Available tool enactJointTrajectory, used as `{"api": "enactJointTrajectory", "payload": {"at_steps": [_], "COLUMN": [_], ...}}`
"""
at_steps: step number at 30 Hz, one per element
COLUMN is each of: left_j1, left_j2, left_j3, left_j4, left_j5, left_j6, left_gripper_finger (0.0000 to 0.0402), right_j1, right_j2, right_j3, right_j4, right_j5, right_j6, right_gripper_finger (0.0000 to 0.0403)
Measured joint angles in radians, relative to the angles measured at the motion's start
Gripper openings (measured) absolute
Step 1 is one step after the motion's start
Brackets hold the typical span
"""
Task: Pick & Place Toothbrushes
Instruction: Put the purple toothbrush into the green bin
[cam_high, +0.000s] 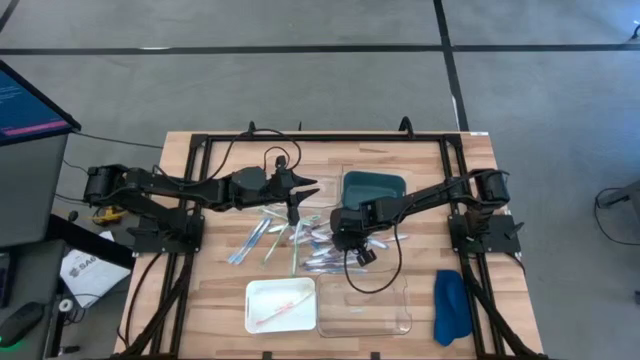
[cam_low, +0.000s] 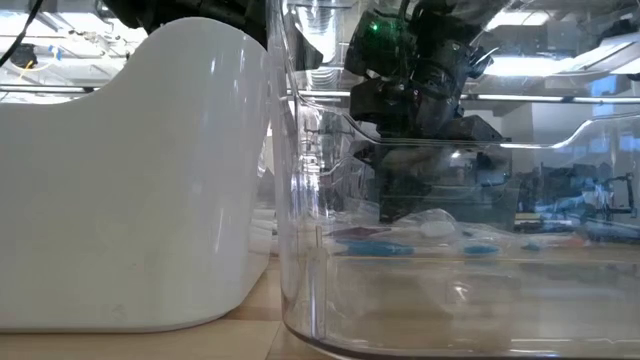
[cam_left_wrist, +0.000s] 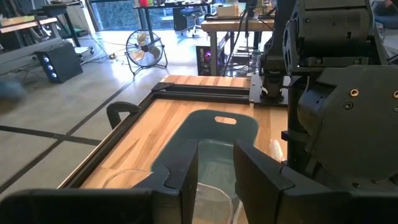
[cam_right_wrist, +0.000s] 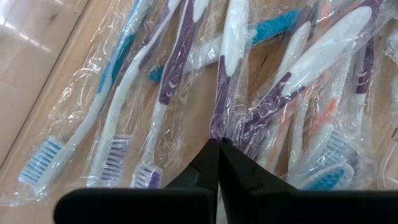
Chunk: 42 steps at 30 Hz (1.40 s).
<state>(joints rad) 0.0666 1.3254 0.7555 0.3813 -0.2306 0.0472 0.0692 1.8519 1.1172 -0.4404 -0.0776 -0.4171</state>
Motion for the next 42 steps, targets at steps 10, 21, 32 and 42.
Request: {"api": "enactJointTrajectory", "payload": {"at_steps": [10, 21, 32, 42], "left_j1": [0.0, 0.0, 0.0, 0.0], "left_j2": [0.0, 0.0, 0.0, 0.0], "left_j3": [0.0, 0.0, 0.0, 0.0], "left_j4": [-0.017, -0.024, -0.047, -0.054], "left_j5": [0.0, -0.001, -0.001, 0.0], "left_j6": [0.0, -0.003, -0.007, -0.027], "left_gripper_finger": [0.0095, 0.0095, 0.0095, 0.0095], "right_j1": [0.0, 0.0, -0.018, -0.249], "right_j2": [-0.061, -0.26, -0.481, -0.582], "right_j3": [0.0, 0.0, 0.0, -0.186], "right_j4": [-0.002, -0.006, -0.134, -0.151], "right_j5": [0.002, 0.001, 0.221, 0.29], "right_j6": [0.029, 0.112, 0.254, 0.287], "right_gripper_finger": [0.0, 0.0, 0.0, 0.0]}}
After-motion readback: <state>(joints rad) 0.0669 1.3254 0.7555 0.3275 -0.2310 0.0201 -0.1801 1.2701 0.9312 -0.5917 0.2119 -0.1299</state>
